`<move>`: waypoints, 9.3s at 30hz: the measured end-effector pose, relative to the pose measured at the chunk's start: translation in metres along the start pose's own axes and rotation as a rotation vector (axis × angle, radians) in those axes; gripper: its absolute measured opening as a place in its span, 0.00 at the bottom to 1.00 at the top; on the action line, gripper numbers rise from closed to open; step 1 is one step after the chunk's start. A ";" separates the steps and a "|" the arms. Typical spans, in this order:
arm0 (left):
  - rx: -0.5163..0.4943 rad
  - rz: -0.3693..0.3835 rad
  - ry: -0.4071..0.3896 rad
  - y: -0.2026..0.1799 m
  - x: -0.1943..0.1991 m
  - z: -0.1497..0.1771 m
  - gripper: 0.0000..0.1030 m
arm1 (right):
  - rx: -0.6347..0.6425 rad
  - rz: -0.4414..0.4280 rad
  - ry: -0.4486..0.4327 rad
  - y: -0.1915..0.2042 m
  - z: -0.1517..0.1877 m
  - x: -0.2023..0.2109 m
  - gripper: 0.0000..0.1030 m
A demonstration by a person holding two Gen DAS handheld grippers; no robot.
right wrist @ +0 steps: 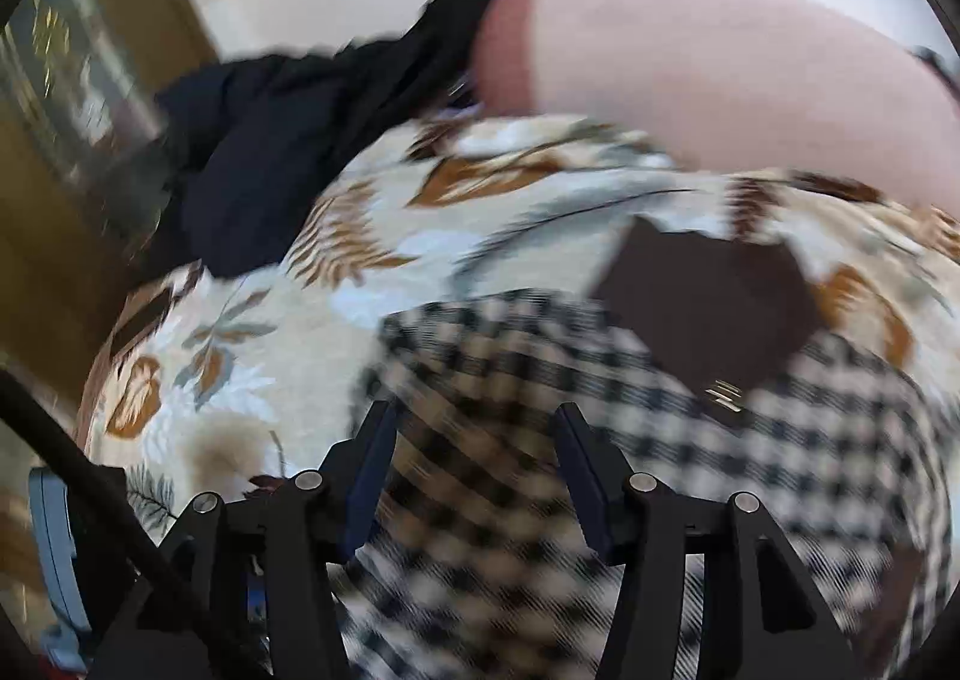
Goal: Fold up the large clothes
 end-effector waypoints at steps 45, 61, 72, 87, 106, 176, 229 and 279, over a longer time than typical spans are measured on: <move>-0.135 -0.121 -0.108 -0.018 0.053 0.026 0.26 | -0.429 0.299 -0.050 -0.195 0.129 0.124 0.51; -0.197 -0.185 -0.108 -0.023 0.036 0.028 0.27 | -0.559 0.433 -0.151 -0.215 0.169 0.117 0.51; -0.231 -0.259 -0.093 -0.020 0.017 0.028 0.36 | -0.477 0.460 -0.077 -0.218 0.155 0.106 0.07; -0.282 -0.317 -0.027 -0.018 0.005 0.035 0.37 | -0.547 0.535 -0.080 -0.238 0.158 0.147 0.19; -0.423 -0.261 -0.120 -0.046 0.039 0.127 0.46 | -0.399 0.388 0.015 -0.147 0.360 0.278 0.56; -0.537 -0.177 -0.098 -0.125 -0.034 0.056 0.60 | -0.499 -0.038 -0.306 -0.153 0.164 0.159 0.49; -0.414 -0.349 -0.244 -0.093 0.011 -0.059 0.62 | -0.509 0.360 -0.201 -0.213 0.157 0.128 0.57; -0.378 -0.319 -0.194 -0.033 0.026 0.040 0.72 | -0.493 0.348 -0.093 -0.233 0.194 0.112 0.23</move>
Point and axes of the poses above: each gripper's, at about its wrist camera, not at the fingertips, and x roughly against the way its jaws point, y to its left, z to its underside, the point moved 3 cm from there along -x, roughly the way its jaws point, and after that the axes turned 5 degrees about -z, right-handed, at the moved point
